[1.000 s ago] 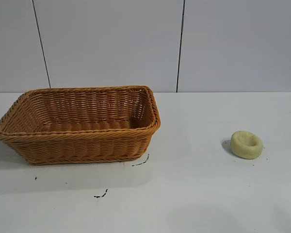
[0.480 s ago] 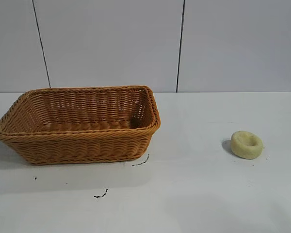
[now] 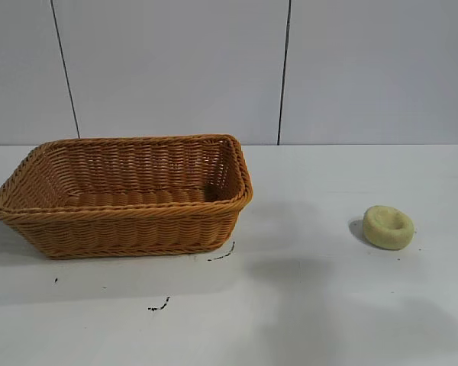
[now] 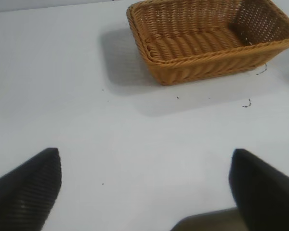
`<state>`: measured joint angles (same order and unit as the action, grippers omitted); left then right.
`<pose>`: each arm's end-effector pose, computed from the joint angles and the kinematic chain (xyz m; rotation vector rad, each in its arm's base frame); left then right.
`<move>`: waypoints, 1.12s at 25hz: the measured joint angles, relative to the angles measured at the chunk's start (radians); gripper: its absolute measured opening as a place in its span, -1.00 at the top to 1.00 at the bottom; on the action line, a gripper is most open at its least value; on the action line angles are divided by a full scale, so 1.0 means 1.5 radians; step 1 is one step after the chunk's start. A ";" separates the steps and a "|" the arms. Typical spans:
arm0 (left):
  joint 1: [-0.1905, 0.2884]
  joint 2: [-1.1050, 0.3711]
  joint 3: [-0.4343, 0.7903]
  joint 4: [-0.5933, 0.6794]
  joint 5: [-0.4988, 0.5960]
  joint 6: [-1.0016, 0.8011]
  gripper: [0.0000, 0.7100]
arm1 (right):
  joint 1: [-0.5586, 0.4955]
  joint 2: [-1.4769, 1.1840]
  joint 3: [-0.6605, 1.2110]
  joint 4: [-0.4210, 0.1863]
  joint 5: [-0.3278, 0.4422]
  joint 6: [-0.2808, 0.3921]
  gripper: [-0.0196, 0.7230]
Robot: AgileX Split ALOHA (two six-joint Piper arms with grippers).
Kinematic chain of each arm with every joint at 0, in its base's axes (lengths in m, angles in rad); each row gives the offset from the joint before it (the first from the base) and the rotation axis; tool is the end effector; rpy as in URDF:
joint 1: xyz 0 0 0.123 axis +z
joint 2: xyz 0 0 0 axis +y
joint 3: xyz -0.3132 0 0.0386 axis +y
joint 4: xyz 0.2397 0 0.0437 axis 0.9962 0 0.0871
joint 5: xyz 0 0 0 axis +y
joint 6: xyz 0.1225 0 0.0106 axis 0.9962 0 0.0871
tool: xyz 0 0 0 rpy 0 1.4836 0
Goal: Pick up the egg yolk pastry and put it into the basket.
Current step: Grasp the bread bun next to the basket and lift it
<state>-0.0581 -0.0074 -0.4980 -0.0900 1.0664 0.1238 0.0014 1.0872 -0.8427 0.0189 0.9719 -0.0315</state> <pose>-0.0163 -0.0087 0.2577 0.1902 2.0331 -0.0666 0.1841 0.0022 0.2914 -0.0348 2.6995 0.0152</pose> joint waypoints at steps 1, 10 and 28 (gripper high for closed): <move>0.000 0.000 0.000 0.000 0.000 0.000 -0.96 | 0.000 0.040 -0.014 0.000 -0.009 0.000 -0.79; 0.000 0.000 0.000 0.000 0.000 0.000 -0.96 | 0.000 0.377 -0.175 0.000 -0.083 -0.002 -0.79; 0.000 0.000 0.000 0.000 0.000 0.000 -0.96 | 0.062 0.597 -0.315 -0.005 -0.122 -0.004 -0.79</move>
<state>-0.0581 -0.0074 -0.4980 -0.0900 1.0664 0.1238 0.0945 1.9821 -1.3154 0.0121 0.7881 -0.0381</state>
